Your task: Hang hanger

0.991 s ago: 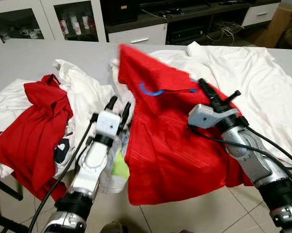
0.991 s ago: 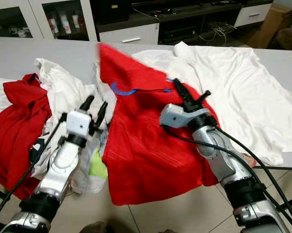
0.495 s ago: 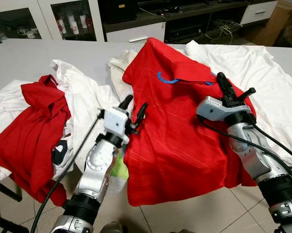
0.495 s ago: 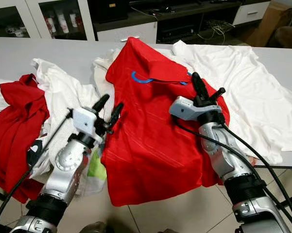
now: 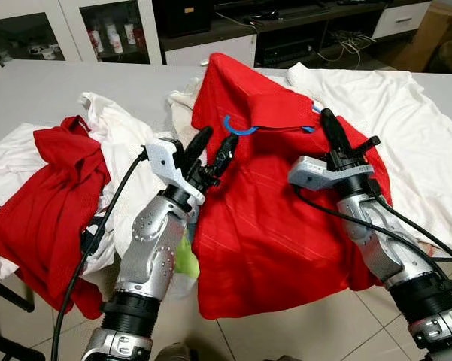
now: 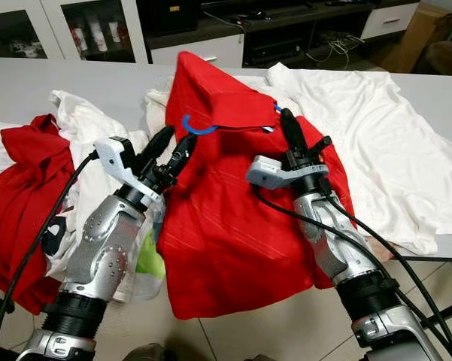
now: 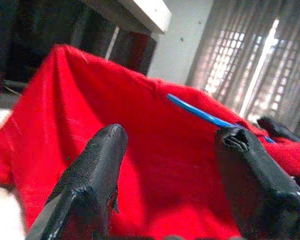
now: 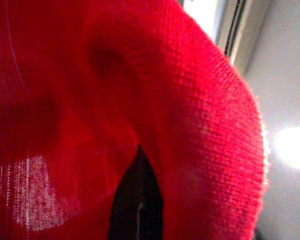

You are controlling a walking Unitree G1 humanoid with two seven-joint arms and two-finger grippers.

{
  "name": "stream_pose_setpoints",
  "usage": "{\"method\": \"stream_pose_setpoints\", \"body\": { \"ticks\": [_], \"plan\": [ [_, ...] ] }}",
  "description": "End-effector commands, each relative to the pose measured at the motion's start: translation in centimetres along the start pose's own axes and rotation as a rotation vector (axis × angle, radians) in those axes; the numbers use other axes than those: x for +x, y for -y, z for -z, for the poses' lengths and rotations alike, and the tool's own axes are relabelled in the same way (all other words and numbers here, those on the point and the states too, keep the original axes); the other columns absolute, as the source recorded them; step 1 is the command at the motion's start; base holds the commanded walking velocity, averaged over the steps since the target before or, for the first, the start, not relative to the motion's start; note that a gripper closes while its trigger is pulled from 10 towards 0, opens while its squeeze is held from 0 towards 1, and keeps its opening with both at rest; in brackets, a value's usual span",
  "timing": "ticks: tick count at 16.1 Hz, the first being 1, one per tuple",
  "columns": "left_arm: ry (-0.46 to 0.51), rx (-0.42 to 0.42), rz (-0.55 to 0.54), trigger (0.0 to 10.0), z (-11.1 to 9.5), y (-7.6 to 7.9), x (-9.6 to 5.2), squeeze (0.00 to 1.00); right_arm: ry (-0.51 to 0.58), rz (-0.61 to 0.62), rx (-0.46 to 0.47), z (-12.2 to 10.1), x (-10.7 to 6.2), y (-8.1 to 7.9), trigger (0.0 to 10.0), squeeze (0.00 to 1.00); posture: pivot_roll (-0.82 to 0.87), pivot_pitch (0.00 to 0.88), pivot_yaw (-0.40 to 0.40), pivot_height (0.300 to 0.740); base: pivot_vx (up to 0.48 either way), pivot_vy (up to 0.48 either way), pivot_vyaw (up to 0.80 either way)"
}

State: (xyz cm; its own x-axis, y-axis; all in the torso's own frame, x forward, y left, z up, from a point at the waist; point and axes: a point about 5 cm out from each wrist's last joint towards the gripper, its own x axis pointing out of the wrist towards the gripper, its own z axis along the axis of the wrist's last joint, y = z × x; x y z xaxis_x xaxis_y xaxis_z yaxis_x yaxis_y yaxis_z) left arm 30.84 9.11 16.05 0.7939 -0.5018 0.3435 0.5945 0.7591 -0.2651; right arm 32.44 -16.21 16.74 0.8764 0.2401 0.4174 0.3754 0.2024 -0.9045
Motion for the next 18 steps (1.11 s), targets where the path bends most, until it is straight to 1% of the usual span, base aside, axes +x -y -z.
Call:
{"method": "stream_pose_setpoints", "body": {
  "ticks": [1, 2, 3, 4, 6, 8, 10, 12, 13, 14, 16, 18],
  "plan": [
    [-0.009, -0.025, 0.038, 10.0, -0.2, 0.5, 0.2, 0.00, 0.023, 0.037, -0.021, -0.3, -0.1, 0.4, 10.0, 0.00, 0.07, 0.004, 0.017, 0.740, 0.000, 0.000, 0.00],
    [-0.031, -0.081, 0.043, 10.0, 0.0, 0.6, 0.2, 0.00, 0.038, 0.073, -0.039, -0.6, -0.2, 0.7, 10.0, 0.00, 0.07, 0.003, 0.020, 0.740, 0.000, 0.000, 0.00],
    [-0.031, -0.104, 0.044, 10.0, 0.0, 0.7, 0.2, 0.00, 0.048, 0.089, -0.047, -0.9, -0.2, 0.8, 10.0, 0.00, 0.07, 0.003, 0.020, 0.740, 0.000, 0.000, 0.00],
    [-0.035, -0.145, 0.052, 10.0, -0.1, 0.8, 0.4, 0.00, 0.065, 0.110, -0.060, -1.2, -0.2, 0.9, 10.0, 0.00, 0.07, 0.001, 0.022, 0.740, 0.000, 0.000, 0.00],
    [-0.028, -0.187, 0.070, 10.0, -0.5, 1.1, 0.7, 0.00, 0.076, 0.117, -0.077, -1.5, -0.3, 0.7, 10.0, 0.00, 0.08, 0.000, 0.021, 0.740, 0.000, 0.000, 0.00],
    [-0.029, -0.253, 0.101, 10.0, -0.9, 1.4, 0.8, 0.00, 0.073, 0.119, -0.090, -1.4, -0.4, 0.4, 10.0, 0.00, 0.08, 0.000, 0.019, 0.740, 0.000, 0.000, 0.00],
    [-0.042, -0.260, 0.121, 10.0, -0.8, 1.6, 0.5, 0.00, 0.067, 0.119, -0.097, -1.2, -0.4, 0.3, 10.0, 0.00, 0.08, 0.000, 0.015, 0.740, 0.000, 0.000, 0.00],
    [-0.031, -0.264, 0.104, 10.0, -0.9, 1.5, 0.4, 0.00, 0.065, 0.118, -0.098, -1.1, -0.4, 0.3, 10.0, 0.00, 0.08, 0.000, 0.012, 0.740, 0.000, 0.000, 0.00],
    [-0.014, -0.285, 0.069, 10.0, -1.2, 1.0, 0.4, 0.00, 0.066, 0.117, -0.098, -1.0, -0.6, 0.2, 10.0, 0.00, 0.08, 0.000, 0.011, 0.740, 0.000, 0.000, 0.00],
    [-0.006, -0.292, 0.067, 10.0, -1.4, 0.9, 0.5, 0.00, 0.065, 0.115, -0.101, -0.9, -0.7, 0.1, 10.0, 0.00, 0.08, 0.000, 0.009, 0.740, 0.000, 0.000, 0.00],
    [-0.009, -0.292, 0.091, 10.0, -1.5, 1.2, 0.5, 0.00, 0.035, 0.091, -0.095, -0.5, -0.9, -0.4, 10.0, 0.00, 0.08, 0.000, 0.006, 0.740, 0.000, 0.000, 0.00],
    [-0.012, -0.296, 0.097, 10.0, -1.5, 1.3, 0.5, 0.00, 0.005, 0.085, -0.074, -0.2, -0.9, -0.5, 10.0, 0.00, 0.08, 0.000, 0.008, 0.740, 0.000, 0.000, 0.00]
  ]
}}
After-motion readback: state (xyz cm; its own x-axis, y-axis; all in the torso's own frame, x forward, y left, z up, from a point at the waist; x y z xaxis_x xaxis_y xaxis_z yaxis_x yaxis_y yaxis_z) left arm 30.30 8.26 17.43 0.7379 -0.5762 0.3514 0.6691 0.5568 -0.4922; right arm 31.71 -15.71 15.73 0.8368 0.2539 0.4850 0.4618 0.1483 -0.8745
